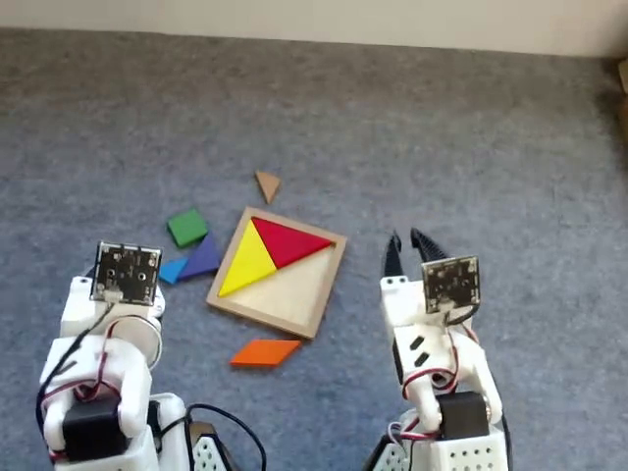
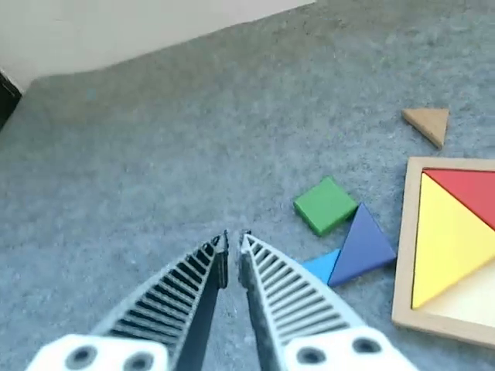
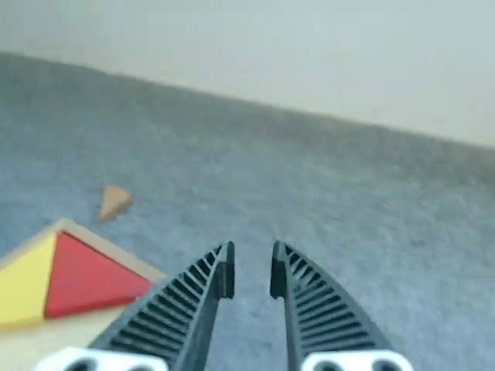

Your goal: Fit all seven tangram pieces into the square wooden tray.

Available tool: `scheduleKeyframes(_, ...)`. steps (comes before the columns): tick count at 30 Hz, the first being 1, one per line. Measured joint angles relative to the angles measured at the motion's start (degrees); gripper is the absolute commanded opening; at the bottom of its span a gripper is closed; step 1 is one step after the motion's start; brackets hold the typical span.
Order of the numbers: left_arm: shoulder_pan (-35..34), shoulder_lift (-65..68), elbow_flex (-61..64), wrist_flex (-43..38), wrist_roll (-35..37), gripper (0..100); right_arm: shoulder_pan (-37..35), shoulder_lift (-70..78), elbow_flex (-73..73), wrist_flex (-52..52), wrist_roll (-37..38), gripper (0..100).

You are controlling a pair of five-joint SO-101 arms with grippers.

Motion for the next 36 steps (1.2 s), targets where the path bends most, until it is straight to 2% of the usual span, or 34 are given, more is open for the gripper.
scheduleKeyframes(3,0.1,9.9,-5.2,0.0,0.0,6,2.3,0.1,2.8,0.0,0.0,9.1)
scheduleKeyframes(8,0.1,29.0,-13.4,0.0,-0.4,16,6.0,0.1,3.0,0.0,0.0,9.1)
scheduleKeyframes(16,0.1,58.6,-26.7,-2.6,-0.9,18,9.5,0.1,3.0,11.8,0.0,9.1)
scheduleKeyframes(26,0.1,91.6,-44.8,-4.7,-16.0,18,9.4,0.1,3.0,24.6,0.0,9.1)
scheduleKeyframes(33,1.6,107.4,-57.4,-4.4,-24.6,23,9.4,0.1,3.0,26.5,0.0,9.1)
scheduleKeyframes(36,2.6,112.7,-62.6,-3.0,-25.8,23,9.4,0.1,3.0,26.5,0.0,9.1)
